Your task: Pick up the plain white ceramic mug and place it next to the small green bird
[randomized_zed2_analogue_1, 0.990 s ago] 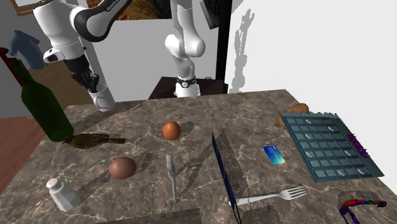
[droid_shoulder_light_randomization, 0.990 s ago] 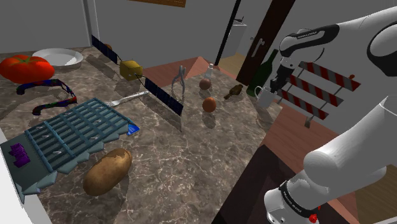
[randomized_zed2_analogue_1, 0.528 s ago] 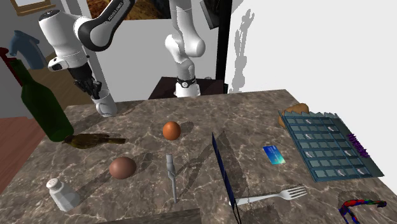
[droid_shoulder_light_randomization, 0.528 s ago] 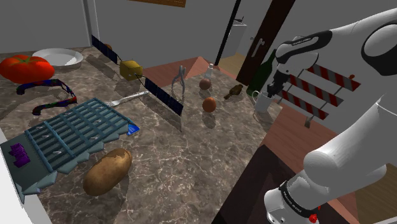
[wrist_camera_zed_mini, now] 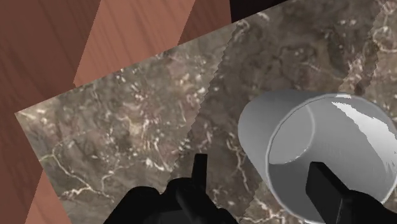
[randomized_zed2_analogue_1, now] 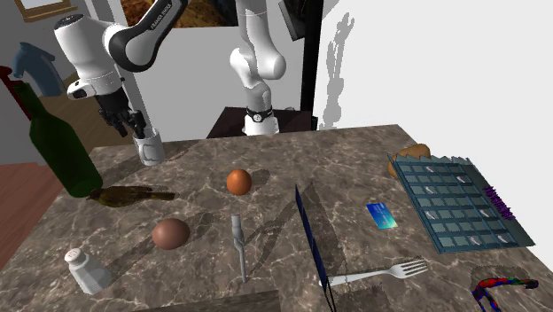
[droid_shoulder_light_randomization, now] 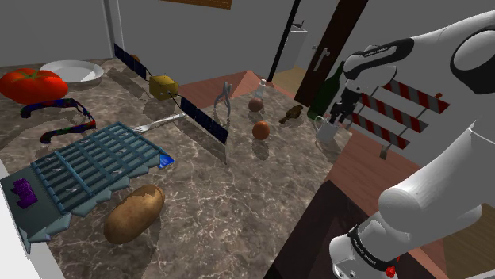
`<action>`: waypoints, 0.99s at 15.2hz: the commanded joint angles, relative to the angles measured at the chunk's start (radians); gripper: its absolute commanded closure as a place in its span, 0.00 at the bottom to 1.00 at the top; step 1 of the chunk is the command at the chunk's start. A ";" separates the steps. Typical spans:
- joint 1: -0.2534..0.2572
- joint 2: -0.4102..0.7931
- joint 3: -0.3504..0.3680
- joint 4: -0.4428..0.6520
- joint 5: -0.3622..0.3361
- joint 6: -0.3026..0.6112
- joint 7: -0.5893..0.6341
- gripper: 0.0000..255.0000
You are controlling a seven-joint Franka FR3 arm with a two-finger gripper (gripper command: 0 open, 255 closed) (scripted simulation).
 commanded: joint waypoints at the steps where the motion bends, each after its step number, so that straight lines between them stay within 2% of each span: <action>1: 0.000 0.000 0.000 0.000 0.000 0.000 0.000 0.00; 4: 0.000 0.000 0.000 0.000 0.000 0.000 0.000 0.00; 8: 0.003 -0.036 0.000 0.089 -0.010 -0.124 0.007 0.00; 15: 0.003 -0.036 0.000 0.089 -0.010 -0.124 0.007 0.00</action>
